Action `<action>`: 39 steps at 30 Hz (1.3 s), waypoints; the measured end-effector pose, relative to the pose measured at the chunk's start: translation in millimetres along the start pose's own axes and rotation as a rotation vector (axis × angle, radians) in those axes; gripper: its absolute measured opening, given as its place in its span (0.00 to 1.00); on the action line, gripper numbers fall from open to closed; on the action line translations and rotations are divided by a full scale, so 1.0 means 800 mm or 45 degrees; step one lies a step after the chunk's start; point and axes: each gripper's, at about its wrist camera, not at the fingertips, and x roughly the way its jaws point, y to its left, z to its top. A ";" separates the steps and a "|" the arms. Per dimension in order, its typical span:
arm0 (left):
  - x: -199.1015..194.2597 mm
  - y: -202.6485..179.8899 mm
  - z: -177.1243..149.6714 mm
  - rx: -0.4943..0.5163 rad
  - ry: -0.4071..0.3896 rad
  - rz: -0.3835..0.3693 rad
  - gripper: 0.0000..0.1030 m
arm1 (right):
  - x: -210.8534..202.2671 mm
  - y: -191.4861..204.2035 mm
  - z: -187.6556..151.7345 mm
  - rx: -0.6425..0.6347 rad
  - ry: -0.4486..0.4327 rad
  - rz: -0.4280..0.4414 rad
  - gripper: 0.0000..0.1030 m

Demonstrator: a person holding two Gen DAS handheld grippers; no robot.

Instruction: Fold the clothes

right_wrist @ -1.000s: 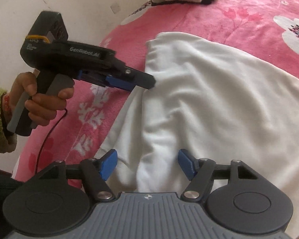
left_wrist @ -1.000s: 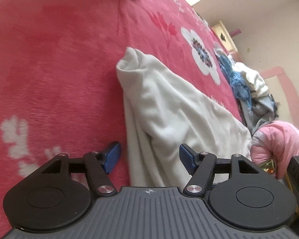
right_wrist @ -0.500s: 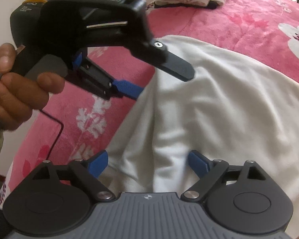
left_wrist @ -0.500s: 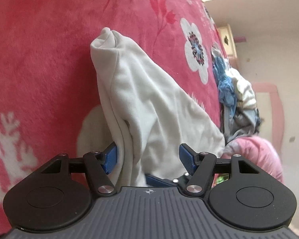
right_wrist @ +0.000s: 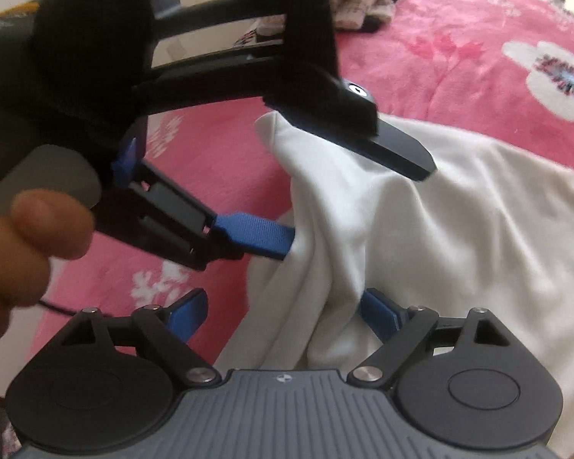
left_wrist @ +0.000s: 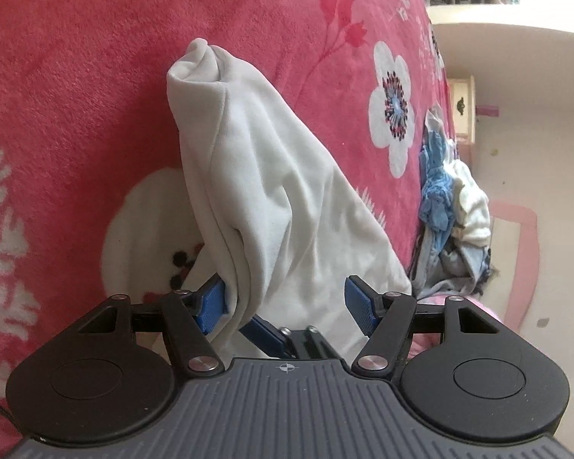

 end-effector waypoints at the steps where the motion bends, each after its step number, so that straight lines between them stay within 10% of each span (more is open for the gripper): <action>1: 0.000 -0.001 0.000 -0.007 -0.002 -0.006 0.64 | 0.002 0.000 -0.001 -0.019 -0.003 -0.030 0.74; 5: 0.001 -0.001 0.002 -0.011 -0.032 -0.027 0.64 | 0.002 -0.012 -0.004 -0.044 -0.011 -0.078 0.36; 11: -0.005 0.017 0.020 -0.007 -0.152 0.025 0.64 | -0.005 -0.024 -0.007 -0.062 -0.020 -0.044 0.17; 17: 0.002 0.020 0.043 0.076 -0.304 0.171 0.61 | -0.019 -0.038 -0.009 -0.036 -0.039 0.027 0.12; 26: 0.016 -0.054 0.030 0.378 -0.373 0.169 0.18 | -0.071 -0.081 -0.005 0.093 -0.128 0.122 0.11; 39: 0.115 -0.230 -0.017 0.964 -0.096 0.396 0.15 | -0.155 -0.180 -0.020 0.328 -0.148 0.103 0.11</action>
